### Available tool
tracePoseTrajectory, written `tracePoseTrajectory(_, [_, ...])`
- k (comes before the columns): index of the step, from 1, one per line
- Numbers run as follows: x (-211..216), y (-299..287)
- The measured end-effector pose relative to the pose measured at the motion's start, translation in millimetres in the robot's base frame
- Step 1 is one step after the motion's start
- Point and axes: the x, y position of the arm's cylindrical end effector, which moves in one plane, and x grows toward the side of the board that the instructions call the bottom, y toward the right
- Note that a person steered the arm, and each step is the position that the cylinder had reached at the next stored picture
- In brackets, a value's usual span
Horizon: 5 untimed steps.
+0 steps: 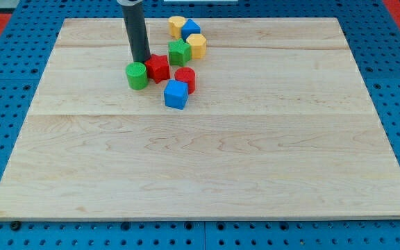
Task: Move red star and red circle towards bottom center
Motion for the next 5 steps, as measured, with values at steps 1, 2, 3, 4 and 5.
tracePoseTrajectory(1, [9, 22])
tracePoseTrajectory(2, [10, 51])
tracePoseTrajectory(3, [24, 64])
tracePoseTrajectory(4, [28, 65])
tracePoseTrajectory(5, [14, 78])
